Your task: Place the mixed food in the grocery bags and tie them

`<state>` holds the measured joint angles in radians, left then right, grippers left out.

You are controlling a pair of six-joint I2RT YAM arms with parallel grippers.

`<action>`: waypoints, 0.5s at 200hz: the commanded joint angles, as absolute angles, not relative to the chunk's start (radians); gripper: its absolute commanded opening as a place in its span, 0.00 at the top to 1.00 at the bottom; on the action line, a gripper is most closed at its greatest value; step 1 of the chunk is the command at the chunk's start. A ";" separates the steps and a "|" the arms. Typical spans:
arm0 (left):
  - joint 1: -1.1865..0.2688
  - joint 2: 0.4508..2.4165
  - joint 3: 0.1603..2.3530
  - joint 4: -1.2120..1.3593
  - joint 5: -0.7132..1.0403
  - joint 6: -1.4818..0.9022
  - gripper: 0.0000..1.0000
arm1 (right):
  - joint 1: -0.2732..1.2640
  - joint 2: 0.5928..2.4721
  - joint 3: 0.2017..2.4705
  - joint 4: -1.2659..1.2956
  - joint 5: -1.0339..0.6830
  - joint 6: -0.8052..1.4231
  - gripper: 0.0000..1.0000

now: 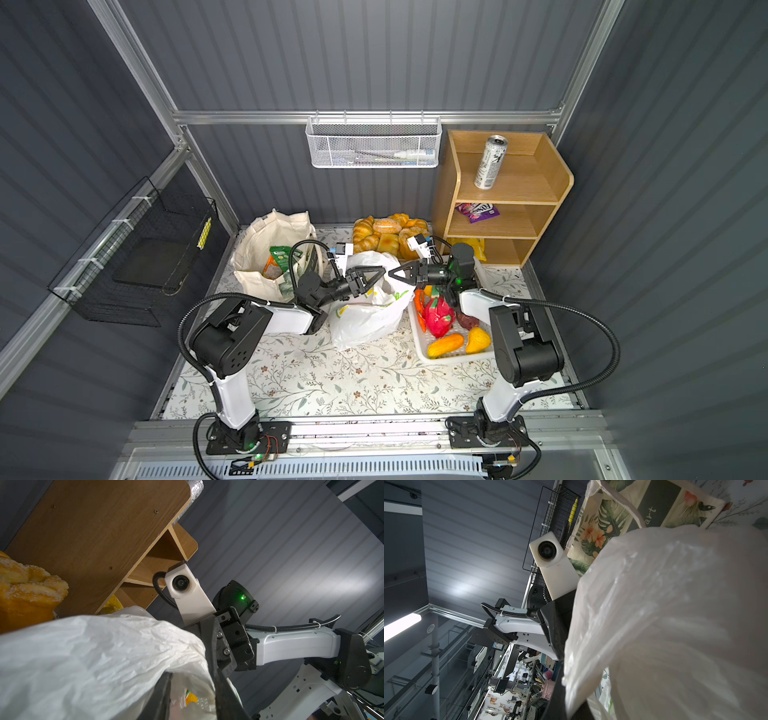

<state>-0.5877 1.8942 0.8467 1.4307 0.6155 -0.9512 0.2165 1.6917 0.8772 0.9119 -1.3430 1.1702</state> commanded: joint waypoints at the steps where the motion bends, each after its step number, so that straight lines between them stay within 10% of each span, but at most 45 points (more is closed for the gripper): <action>1: -0.580 1.867 0.804 1.457 0.556 -0.935 0.66 | 0.216 1.671 0.874 0.936 -1.361 1.163 1.00; 100: -0.593 1.875 0.887 1.375 0.630 -0.900 0.71 | 0.215 1.670 0.870 0.937 -1.359 1.163 1.00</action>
